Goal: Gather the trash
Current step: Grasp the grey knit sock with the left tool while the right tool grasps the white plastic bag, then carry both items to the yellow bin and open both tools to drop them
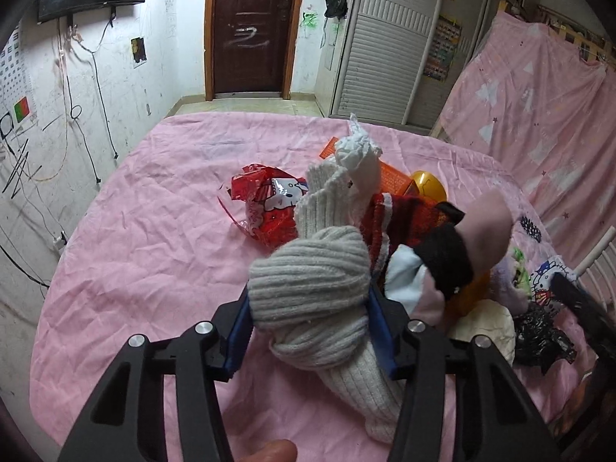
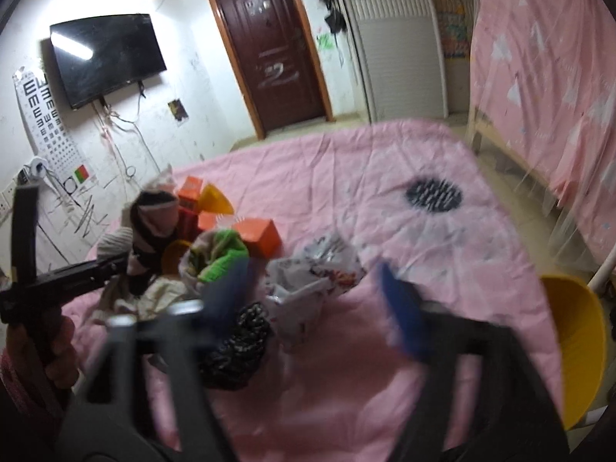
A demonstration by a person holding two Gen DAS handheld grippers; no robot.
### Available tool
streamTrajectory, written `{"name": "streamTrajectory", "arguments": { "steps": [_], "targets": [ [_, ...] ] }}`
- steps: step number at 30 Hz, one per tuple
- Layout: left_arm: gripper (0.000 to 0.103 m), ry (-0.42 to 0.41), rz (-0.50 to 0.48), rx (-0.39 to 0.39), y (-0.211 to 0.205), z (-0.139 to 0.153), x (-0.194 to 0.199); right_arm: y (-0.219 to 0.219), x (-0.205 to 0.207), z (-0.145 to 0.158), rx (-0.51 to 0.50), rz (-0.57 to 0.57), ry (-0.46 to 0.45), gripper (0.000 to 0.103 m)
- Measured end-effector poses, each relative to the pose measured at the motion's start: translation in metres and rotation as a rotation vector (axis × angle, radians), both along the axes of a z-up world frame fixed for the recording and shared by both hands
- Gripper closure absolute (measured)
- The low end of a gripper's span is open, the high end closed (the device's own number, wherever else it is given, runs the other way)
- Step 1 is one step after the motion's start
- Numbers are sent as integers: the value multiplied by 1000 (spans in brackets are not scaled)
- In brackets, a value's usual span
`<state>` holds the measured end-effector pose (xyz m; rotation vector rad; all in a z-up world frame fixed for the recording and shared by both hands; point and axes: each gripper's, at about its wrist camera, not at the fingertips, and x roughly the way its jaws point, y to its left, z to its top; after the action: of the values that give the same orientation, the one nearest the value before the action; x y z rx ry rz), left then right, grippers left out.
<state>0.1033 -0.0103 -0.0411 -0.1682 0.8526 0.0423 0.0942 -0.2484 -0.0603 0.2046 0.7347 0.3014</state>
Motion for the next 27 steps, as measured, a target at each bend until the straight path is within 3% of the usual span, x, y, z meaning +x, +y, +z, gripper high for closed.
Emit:
{"name": "streamTrajectory", "arguments": {
  "steps": [4, 6, 17, 27],
  "targets": [
    [58, -10, 17, 7, 2, 3, -3, -3, 0, -1, 20, -3, -13, 75],
    [59, -22, 27, 18, 2, 7, -5, -6, -2, 1, 25, -12, -30, 80],
    [59, -121, 39, 55, -7, 51, -19, -33, -12, 35, 15, -85, -152, 80],
    [59, -198, -105, 56, -78, 95, -12, -114, -37, 62, -31, -278, -224, 80]
  ]
}}
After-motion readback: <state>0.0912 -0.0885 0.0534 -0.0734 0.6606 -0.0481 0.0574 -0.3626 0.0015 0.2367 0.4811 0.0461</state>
